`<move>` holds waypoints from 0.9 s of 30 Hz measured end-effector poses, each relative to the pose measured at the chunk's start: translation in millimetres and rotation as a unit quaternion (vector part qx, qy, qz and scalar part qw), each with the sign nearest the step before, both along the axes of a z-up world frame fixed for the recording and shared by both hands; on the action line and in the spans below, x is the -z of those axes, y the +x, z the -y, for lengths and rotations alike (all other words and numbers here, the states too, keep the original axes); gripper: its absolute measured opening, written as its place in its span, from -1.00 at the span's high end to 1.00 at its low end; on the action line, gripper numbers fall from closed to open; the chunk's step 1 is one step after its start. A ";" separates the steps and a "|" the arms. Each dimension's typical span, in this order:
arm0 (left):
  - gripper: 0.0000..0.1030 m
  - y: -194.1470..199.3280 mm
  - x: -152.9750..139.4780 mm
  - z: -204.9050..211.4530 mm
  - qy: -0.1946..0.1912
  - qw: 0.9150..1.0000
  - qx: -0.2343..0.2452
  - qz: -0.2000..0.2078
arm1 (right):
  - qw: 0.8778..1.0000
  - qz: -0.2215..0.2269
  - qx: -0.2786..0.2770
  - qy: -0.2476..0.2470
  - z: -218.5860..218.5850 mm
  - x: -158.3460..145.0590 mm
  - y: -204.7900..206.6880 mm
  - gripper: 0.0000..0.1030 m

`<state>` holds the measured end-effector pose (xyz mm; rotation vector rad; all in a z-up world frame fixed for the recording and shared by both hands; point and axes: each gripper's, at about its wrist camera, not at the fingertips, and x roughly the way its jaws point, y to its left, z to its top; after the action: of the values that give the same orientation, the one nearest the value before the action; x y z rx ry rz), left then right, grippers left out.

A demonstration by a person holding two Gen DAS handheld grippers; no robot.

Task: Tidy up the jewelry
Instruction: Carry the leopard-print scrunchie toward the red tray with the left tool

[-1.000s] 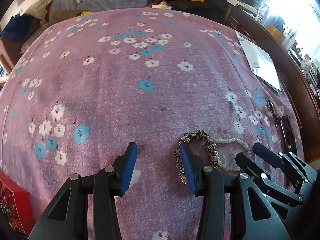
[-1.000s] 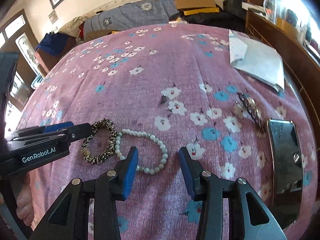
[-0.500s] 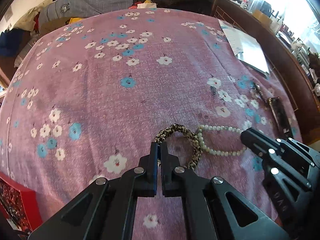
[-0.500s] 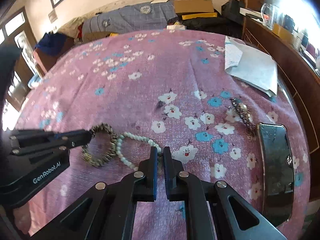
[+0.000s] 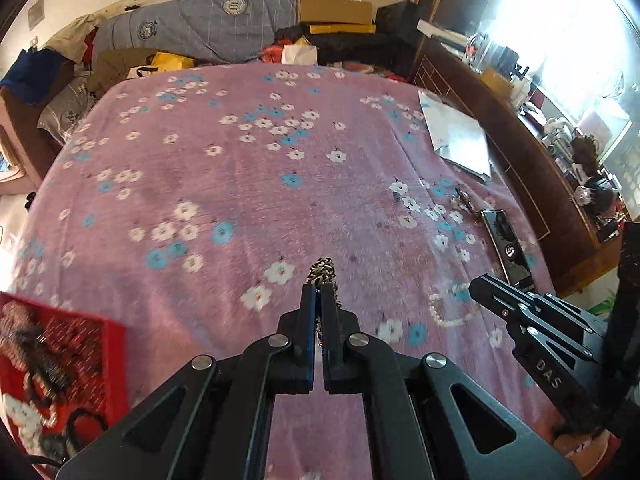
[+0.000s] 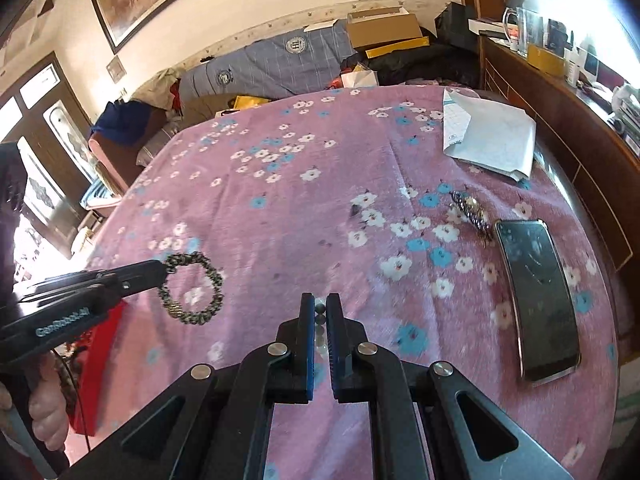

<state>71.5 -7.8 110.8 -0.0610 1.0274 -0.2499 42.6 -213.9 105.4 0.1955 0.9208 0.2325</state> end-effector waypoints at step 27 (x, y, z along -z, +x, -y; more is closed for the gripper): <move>0.96 -116.8 -33.2 -184.6 -0.025 0.995 -0.092 0.013 | 0.998 0.018 -0.055 0.009 -151.7 -70.2 -92.3 0.87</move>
<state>-45.2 176.8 144.0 -0.1962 0.9831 -0.1081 -49.7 -62.1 175.6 0.1575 0.8956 0.3446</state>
